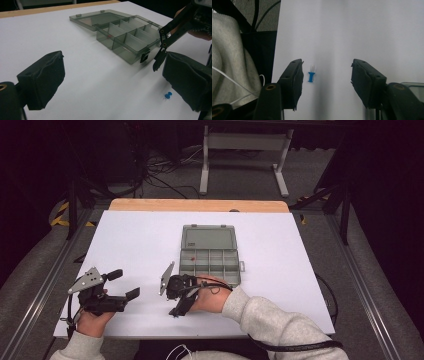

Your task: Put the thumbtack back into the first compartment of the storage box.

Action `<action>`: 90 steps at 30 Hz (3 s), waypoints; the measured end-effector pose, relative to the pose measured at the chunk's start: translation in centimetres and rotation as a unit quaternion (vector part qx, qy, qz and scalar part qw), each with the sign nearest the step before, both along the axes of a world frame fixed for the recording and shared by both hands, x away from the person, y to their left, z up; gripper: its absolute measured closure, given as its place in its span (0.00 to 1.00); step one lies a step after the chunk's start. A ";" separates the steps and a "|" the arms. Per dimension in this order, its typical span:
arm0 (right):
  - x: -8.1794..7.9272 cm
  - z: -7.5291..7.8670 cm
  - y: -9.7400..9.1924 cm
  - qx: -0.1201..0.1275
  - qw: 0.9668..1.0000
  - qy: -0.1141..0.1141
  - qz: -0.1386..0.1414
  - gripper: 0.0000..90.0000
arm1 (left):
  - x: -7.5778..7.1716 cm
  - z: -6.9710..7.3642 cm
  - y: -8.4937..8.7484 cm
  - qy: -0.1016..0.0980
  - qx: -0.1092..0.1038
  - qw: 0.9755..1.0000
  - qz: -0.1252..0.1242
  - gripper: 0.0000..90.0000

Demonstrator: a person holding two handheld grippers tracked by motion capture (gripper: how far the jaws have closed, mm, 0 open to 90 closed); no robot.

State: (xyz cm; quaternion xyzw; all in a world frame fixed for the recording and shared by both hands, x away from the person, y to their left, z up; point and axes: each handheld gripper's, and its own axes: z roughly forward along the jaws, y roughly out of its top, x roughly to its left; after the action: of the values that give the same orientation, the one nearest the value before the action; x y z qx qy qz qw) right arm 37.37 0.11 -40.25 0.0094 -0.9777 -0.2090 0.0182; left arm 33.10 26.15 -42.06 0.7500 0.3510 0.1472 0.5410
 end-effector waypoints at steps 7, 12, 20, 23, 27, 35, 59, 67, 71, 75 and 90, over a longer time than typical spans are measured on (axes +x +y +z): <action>-0.5 -0.9 0.2 -0.012 1.000 0.008 0.008 0.48 | 0.0 0.0 0.0 0.000 0.001 1.000 -0.001 0.06; -0.8 -1.4 0.4 -0.021 1.000 0.016 0.014 0.49 | 0.0 0.0 0.0 0.001 0.000 1.000 0.000 0.06; -1.1 -1.9 0.5 -0.030 0.999 0.024 0.017 0.52 | 0.0 0.0 0.0 0.000 0.002 1.000 -0.001 0.06; -1.2 -2.1 0.6 -0.033 0.999 0.024 0.021 0.55 | 0.0 0.0 0.0 0.001 0.002 1.000 0.000 0.06; -1.2 -2.3 0.7 -0.035 0.999 0.022 0.022 0.57 | 0.0 0.0 0.0 0.000 0.003 1.000 0.000 0.06; -1.5 -2.6 0.9 -0.047 0.998 0.017 0.030 0.63 | 0.0 0.0 0.0 -0.001 0.003 1.000 -0.001 0.06; -1.8 -2.6 1.0 -0.060 0.997 -0.020 0.042 0.90 | 0.0 0.0 0.0 -0.001 0.003 1.000 -0.002 0.06; -1.7 -2.6 1.0 -0.057 0.997 -0.017 0.039 0.90 | 0.0 0.0 0.0 -0.001 0.002 1.000 -0.002 0.06; -1.5 -2.0 0.9 -0.053 0.998 -0.017 0.038 0.90 | 0.0 0.0 0.0 -0.001 0.002 1.000 -0.002 0.06; -1.2 -1.2 0.7 -0.045 0.998 -0.017 0.032 0.90 | 0.0 0.0 -0.1 -0.001 0.002 1.000 -0.002 0.06; 1.1 1.7 0.0 -0.028 0.999 -0.022 0.010 0.90 | 0.0 0.0 -0.1 -0.002 0.002 1.000 -0.004 0.06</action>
State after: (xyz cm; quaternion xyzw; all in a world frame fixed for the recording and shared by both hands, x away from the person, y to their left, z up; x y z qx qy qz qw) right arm 38.44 0.11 -38.58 0.0236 -0.9832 -0.1812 -0.0007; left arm 33.13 26.08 -42.05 0.7522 0.3471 0.1471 0.5404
